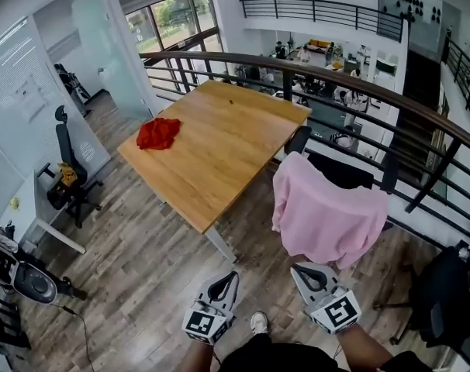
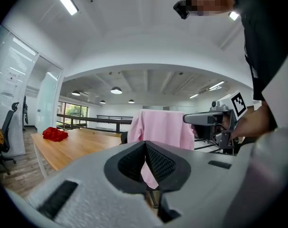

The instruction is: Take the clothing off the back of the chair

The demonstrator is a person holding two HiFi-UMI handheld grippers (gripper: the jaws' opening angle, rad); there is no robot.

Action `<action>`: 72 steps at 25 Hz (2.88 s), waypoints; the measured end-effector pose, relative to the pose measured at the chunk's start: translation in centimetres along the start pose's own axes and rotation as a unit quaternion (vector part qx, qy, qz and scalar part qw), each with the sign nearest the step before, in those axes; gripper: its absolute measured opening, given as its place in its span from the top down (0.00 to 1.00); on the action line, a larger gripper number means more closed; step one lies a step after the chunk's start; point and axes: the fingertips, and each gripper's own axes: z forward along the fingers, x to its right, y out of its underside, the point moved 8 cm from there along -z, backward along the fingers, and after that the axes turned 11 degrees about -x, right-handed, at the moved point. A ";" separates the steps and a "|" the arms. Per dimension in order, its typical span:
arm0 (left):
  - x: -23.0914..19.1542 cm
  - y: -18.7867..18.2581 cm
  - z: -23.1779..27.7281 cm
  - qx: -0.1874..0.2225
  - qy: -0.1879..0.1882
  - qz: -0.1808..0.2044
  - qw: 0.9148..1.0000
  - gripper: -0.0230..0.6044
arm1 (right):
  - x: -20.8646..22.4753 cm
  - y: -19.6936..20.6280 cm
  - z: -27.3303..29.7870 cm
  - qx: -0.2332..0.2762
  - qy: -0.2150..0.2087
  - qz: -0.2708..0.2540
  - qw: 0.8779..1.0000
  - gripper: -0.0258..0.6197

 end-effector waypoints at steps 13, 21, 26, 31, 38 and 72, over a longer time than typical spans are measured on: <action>-5.4 -2.1 6.9 0.022 0.117 0.029 0.992 0.94 | 1.5 -0.3 2.2 -0.029 0.115 0.039 0.992 0.96; -5.4 -3.8 12.1 0.027 0.171 0.048 0.984 0.94 | 2.7 0.5 -0.1 -0.040 0.209 0.063 0.975 0.95; -6.2 -5.2 15.0 0.025 0.187 0.047 0.981 0.94 | 4.6 1.1 -2.7 -0.031 0.259 0.097 0.961 0.94; -6.4 -7.4 17.9 0.027 0.182 0.055 0.981 0.94 | 7.5 1.4 -5.9 -0.030 0.302 0.111 0.946 0.93; -7.2 -8.9 22.4 0.004 0.167 0.069 0.984 0.81 | 11.9 1.6 -8.9 -0.021 0.341 0.134 0.930 0.80; -6.8 -12.4 31.8 -0.027 0.238 0.100 0.966 0.72 | 20.4 3.4 -8.6 -0.056 0.309 0.102 0.944 0.81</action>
